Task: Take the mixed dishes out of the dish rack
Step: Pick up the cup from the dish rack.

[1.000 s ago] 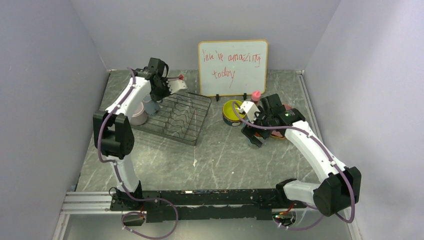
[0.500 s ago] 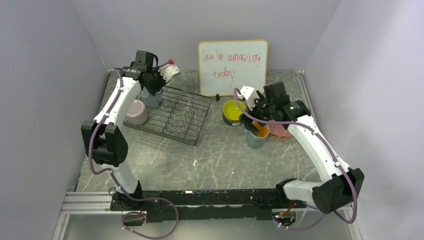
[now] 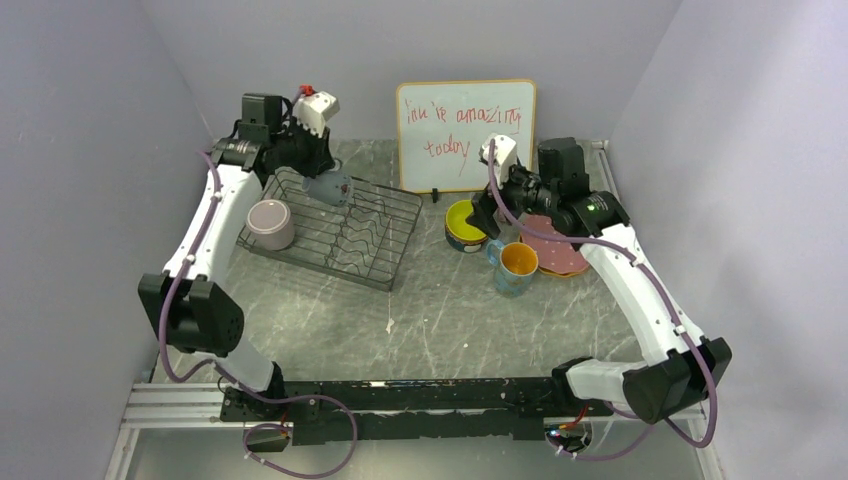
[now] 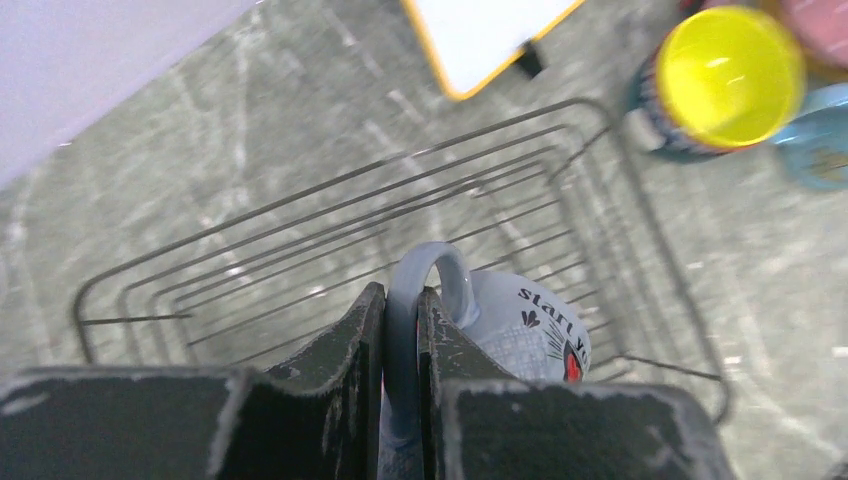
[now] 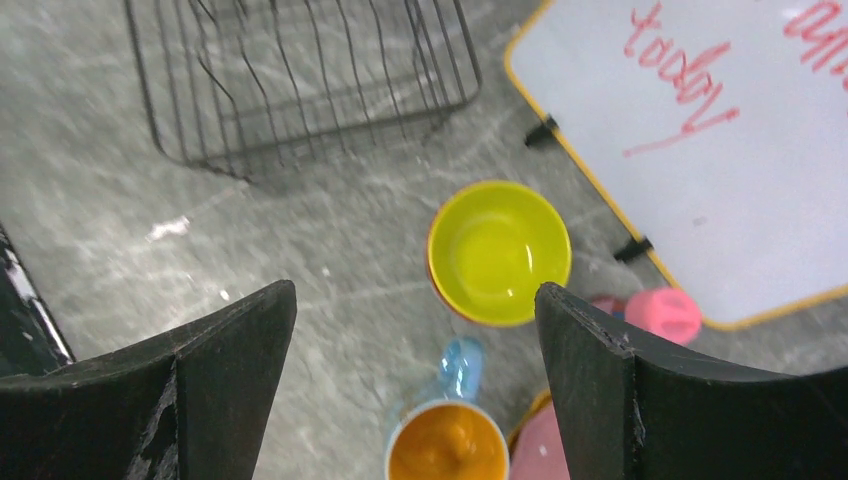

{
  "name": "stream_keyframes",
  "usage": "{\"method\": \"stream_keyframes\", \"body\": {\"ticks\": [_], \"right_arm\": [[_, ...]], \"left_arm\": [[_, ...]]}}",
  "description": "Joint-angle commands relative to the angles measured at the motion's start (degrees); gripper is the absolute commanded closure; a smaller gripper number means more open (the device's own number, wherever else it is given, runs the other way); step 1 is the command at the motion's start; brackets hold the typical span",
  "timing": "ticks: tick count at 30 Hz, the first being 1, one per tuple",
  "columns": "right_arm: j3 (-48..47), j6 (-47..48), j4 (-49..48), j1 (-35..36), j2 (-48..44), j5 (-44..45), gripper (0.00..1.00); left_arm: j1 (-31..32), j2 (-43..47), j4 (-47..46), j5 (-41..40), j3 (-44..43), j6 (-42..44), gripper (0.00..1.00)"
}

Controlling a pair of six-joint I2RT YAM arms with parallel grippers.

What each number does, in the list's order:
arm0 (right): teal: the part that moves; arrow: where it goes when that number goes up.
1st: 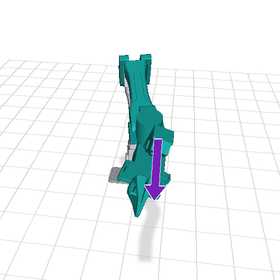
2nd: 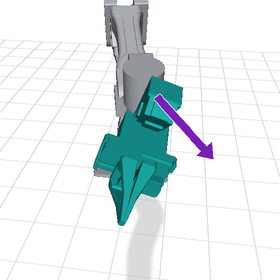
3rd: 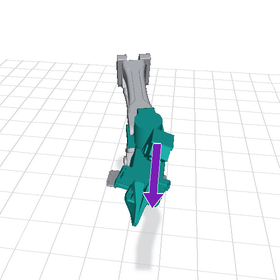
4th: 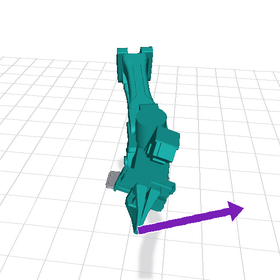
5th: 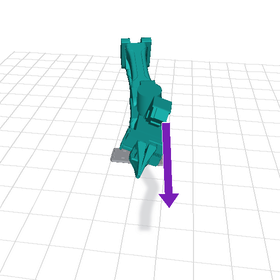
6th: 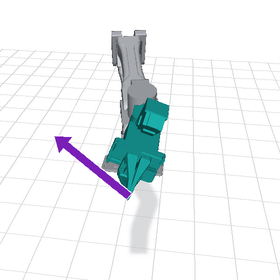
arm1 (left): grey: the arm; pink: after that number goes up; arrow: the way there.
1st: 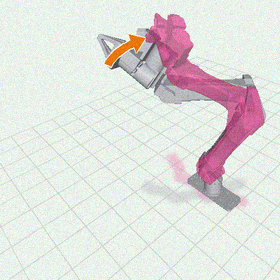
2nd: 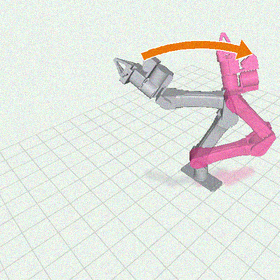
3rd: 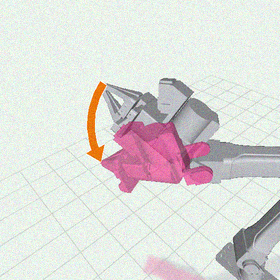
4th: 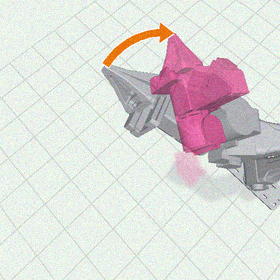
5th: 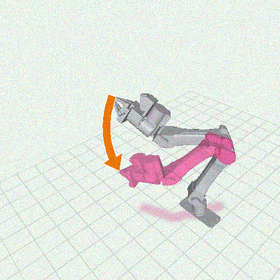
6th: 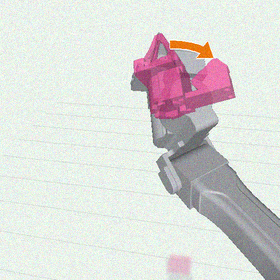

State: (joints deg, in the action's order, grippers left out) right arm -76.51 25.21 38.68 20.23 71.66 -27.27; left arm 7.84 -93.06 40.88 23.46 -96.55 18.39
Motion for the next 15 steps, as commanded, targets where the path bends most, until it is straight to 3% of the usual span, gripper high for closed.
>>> {"method": "stream_keyframes", "body": {"ticks": [1,15], "right_arm": [[-2.3,-9.2,-12.5,-0.1,0.1,-9.7,0.08],[0.1,-42.3,-37.6,0.1,7.9,-26.9,0.13]], "left_arm": [[0.1,5.3,-7.5,11.9,2.1,-14.8,0.98],[1.7,6.8,-24.2,24.2,11.7,-46.8,0.97]]}}
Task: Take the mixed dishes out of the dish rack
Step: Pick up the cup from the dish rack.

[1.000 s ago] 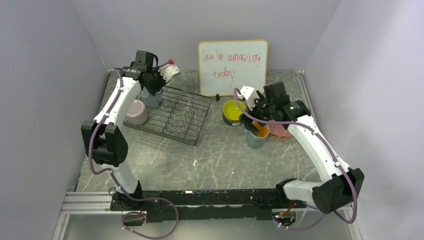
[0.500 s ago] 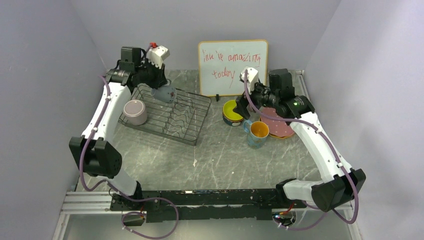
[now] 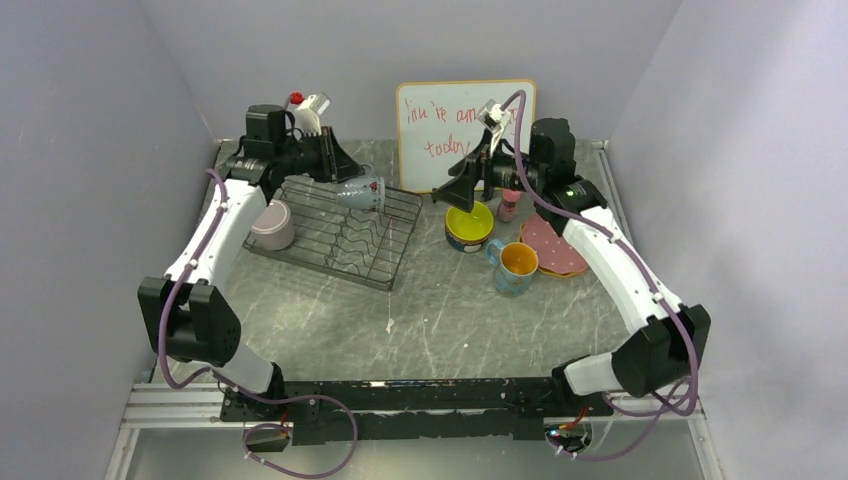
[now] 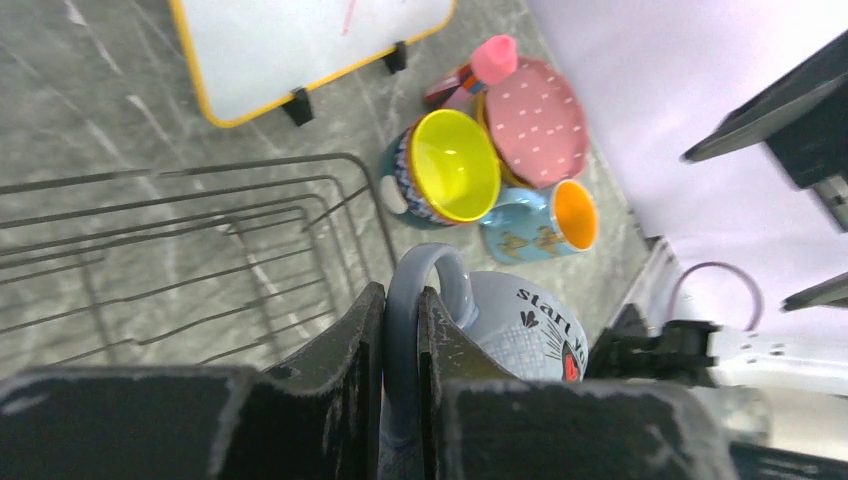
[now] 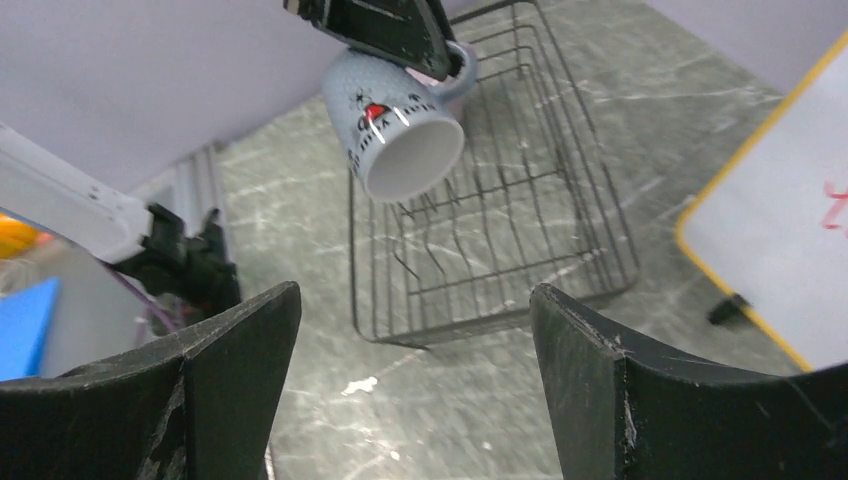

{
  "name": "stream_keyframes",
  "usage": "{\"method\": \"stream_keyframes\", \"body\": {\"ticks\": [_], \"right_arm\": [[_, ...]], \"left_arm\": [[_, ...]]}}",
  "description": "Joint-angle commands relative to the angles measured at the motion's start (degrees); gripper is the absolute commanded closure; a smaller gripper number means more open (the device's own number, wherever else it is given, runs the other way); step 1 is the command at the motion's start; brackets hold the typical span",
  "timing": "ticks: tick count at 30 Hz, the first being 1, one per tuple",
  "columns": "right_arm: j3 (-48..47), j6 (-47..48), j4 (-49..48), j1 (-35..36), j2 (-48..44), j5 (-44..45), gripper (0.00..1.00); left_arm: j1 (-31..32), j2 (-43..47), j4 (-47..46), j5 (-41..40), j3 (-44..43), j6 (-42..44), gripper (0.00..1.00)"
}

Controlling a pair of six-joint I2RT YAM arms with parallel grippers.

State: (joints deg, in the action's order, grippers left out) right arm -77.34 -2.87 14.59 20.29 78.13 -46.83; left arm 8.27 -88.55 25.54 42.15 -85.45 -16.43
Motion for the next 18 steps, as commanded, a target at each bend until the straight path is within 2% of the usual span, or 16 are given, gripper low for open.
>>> {"method": "stream_keyframes", "body": {"ticks": [1,9,18], "right_arm": [[2.0,-17.1,-16.4,0.1,1.9,-8.1,0.13],[6.6,-31.5,-30.6,0.2,5.7,-12.7,0.2],[7.1,-31.9,-32.5,1.3,6.9,-13.6,0.23]], "left_arm": [[1.5,2.4,-10.2,5.4,1.5,-13.7,0.97],[4.4,2.3,-17.9,5.2,6.3,-24.3,0.97],[4.9,0.0,-24.8,7.8,8.2,-31.9,0.97]]}}
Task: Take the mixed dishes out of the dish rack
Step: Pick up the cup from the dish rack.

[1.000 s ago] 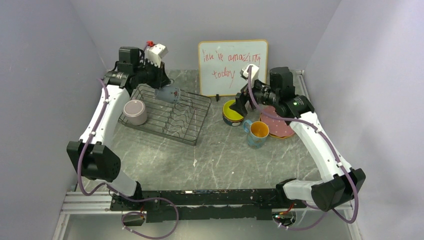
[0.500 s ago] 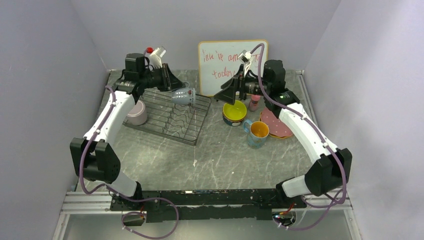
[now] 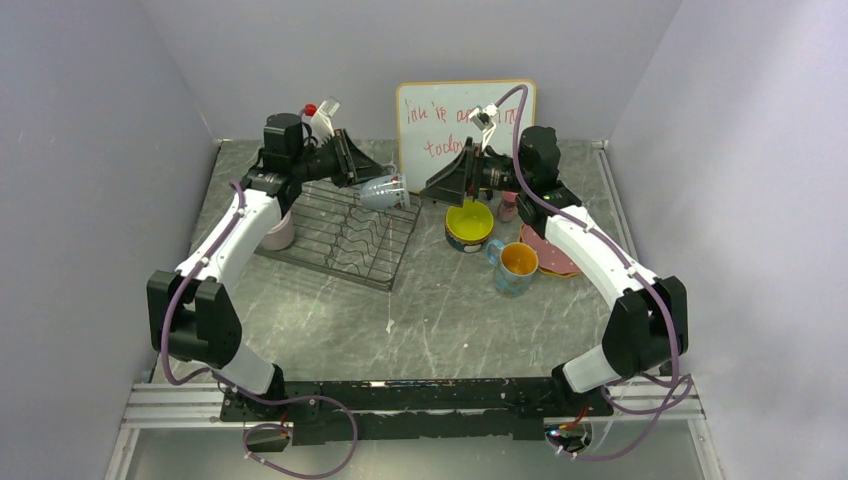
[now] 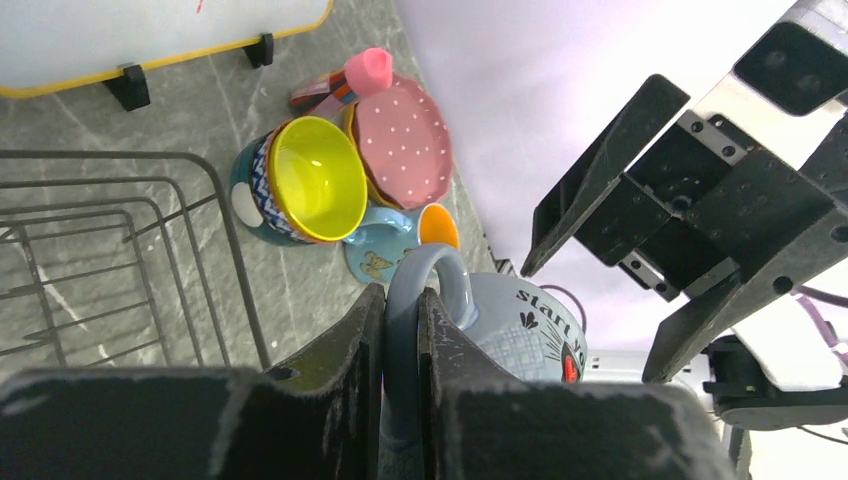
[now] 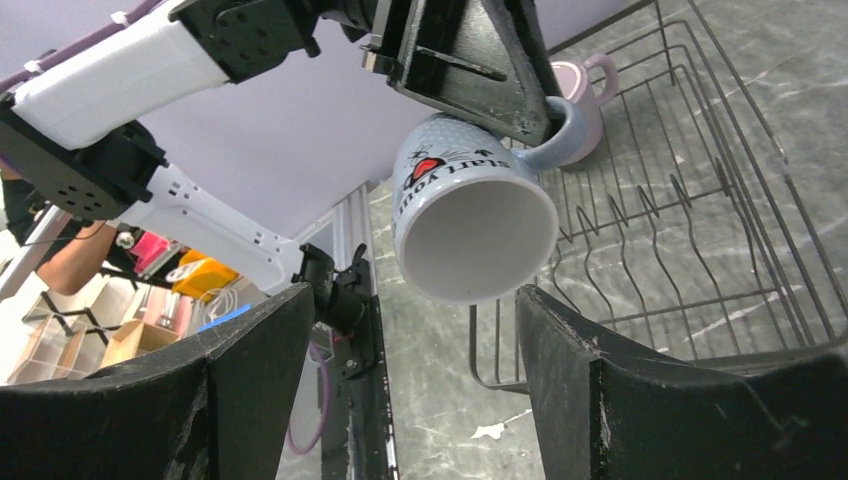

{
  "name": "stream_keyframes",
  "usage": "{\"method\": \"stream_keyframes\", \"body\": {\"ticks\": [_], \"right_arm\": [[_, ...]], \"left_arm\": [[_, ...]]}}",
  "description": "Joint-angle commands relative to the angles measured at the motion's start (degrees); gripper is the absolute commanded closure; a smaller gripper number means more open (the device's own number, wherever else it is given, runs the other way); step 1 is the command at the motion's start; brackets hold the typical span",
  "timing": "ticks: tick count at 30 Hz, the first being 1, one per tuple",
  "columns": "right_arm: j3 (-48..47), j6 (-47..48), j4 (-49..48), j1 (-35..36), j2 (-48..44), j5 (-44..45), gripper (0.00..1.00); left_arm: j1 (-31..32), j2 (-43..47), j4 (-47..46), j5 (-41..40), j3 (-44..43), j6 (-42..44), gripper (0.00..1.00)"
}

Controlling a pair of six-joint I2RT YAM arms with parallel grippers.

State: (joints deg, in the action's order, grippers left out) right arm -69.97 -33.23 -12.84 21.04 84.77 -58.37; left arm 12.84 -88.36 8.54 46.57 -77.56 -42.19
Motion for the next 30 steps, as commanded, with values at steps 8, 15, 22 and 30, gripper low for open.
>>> {"method": "stream_keyframes", "body": {"ticks": [8,15,22,30], "right_arm": [[-1.6,-0.3,-3.7,1.6,2.1,-2.2,0.26],[-2.8,0.8,-2.3,2.9,3.5,-2.5,0.33],[-4.3,1.8,-1.2,4.4,4.9,-2.9,0.44],[-5.4,0.9,-1.5,4.6,6.0,-3.9,0.81]], "left_arm": [[1.8,-2.7,-12.1,4.2,0.3,-9.6,0.97],[3.1,-4.4,-13.4,4.0,0.1,-10.4,0.97],[3.4,-5.7,-16.7,4.2,0.8,-12.6,0.97],[3.4,-5.9,-18.9,4.3,1.8,-13.5,0.97]]}}
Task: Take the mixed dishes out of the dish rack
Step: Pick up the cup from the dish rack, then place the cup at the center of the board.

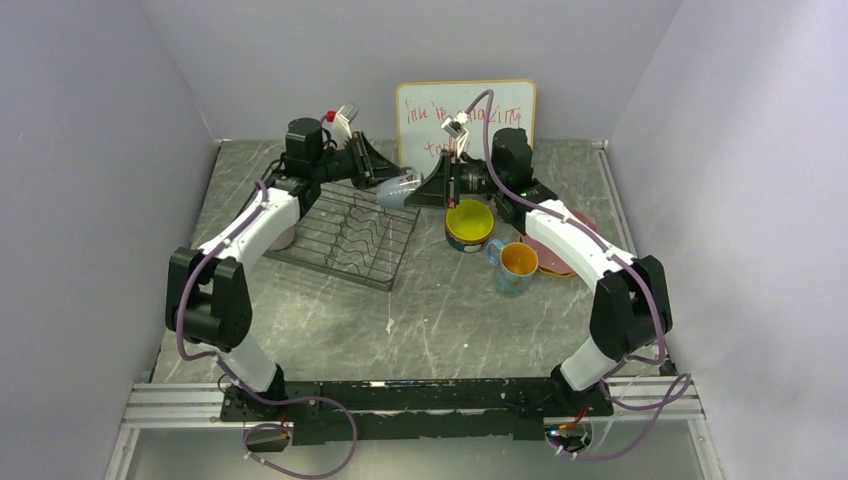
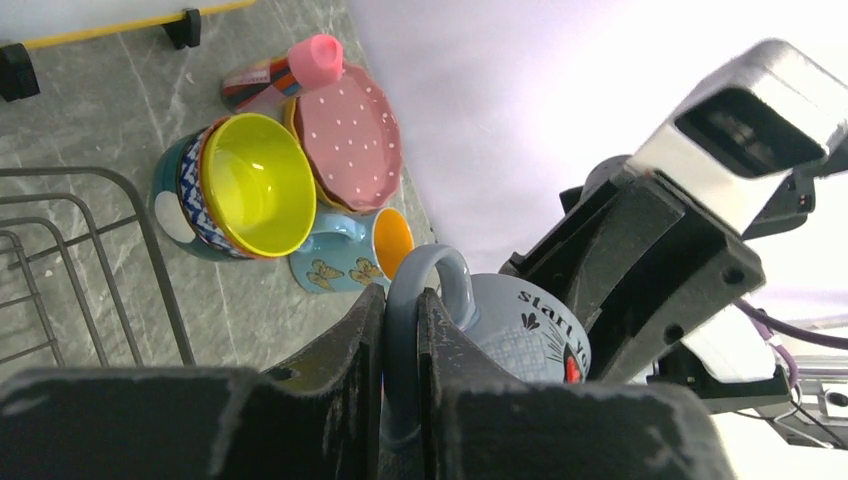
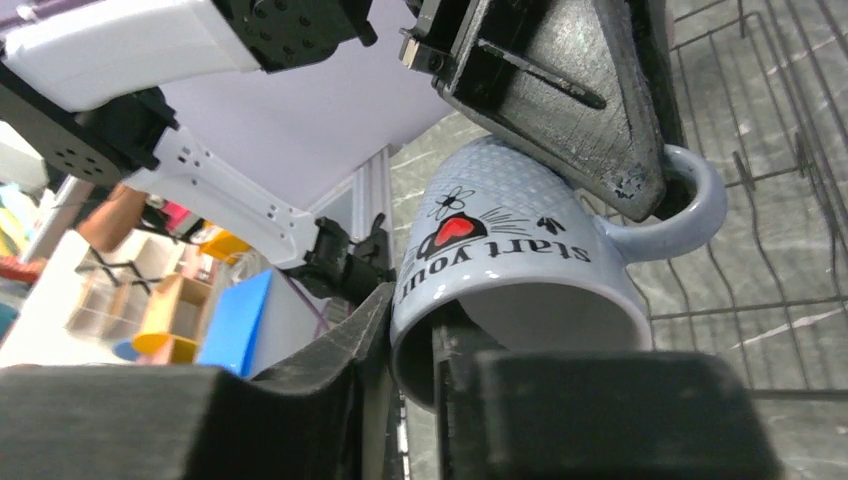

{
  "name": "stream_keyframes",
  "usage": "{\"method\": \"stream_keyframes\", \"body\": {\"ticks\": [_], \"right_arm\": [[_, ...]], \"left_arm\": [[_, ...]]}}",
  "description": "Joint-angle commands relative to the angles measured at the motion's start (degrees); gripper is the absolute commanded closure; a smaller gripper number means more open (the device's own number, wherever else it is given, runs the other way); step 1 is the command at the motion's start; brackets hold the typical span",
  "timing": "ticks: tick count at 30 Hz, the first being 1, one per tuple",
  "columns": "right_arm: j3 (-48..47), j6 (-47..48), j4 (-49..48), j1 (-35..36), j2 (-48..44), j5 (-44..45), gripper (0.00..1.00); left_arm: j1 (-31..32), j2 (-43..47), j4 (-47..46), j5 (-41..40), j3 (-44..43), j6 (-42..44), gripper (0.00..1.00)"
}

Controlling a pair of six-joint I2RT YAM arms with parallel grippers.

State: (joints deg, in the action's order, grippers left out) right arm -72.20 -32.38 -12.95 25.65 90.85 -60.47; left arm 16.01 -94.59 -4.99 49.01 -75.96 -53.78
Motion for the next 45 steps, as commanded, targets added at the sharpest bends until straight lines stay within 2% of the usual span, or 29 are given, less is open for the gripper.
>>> {"method": "stream_keyframes", "body": {"ticks": [1,2,4,5,11,13,15,20,26,30,32,36,40,45], "right_arm": [[-3.4,0.5,-0.8,-0.1,-0.2,-1.6,0.9],[-3.6,1.3,0.1,-0.2,-0.4,-1.3,0.98],[-4.0,3.1,1.9,-0.2,-1.0,-0.9,1.0],[-4.2,4.5,2.9,-0.2,-1.4,-0.7,1.0],[-4.4,10.9,9.0,-2.7,-4.4,0.5,1.0],[-4.2,13.6,11.3,-3.8,-5.8,0.8,1.0],[-4.2,17.7,15.1,-4.8,-7.3,1.6,1.0],[-5.3,32.7,28.2,-6.0,-10.8,5.9,1.0],[-8.7,50.6,49.2,-6.2,-12.8,12.4,1.0],[-9.6,60.0,59.9,-5.8,-13.9,20.2,1.0],[-9.0,63.6,63.5,-3.7,-14.4,26.8,1.0],[-5.5,67.6,66.4,3.2,-14.7,40.2,1.0],[-3.6,68.6,68.2,7.1,-13.0,45.9,1.0],[-4.0,69.5,70.9,11.2,-8.7,51.2,1.0]], "left_arm": [[0.2,0.3,-5.8,1.9,0.5,-2.1,0.97],[0.2,0.2,-6.8,2.2,0.8,-2.4,0.97],[0.2,-0.3,-8.4,2.8,1.1,-2.8,0.97],[0.2,-0.6,-9.4,3.4,1.2,-3.0,0.93],[0.2,-0.9,-9.2,4.1,0.4,1.2,0.44],[0.1,0.2,-8.0,2.9,0.4,4.0,0.21],[0.1,1.4,-5.6,1.5,-0.3,7.8,0.07],[-0.2,4.0,2.3,-0.5,-2.8,16.8,0.06],[-0.6,7.7,13.1,-5.6,-4.3,28.1,0.06],[-1.1,9.1,19.7,-10.2,-5.6,33.1,0.06],[-1.5,9.6,22.5,-13.0,-6.6,35.5,0.06],[-2.9,10.9,26.0,-20.3,-7.1,39.2,0.06],[-5.8,12.1,27.5,-24.9,-7.1,40.3,0.06],[-9.4,14.1,28.4,-25.4,-6.8,40.8,0.06]]}}
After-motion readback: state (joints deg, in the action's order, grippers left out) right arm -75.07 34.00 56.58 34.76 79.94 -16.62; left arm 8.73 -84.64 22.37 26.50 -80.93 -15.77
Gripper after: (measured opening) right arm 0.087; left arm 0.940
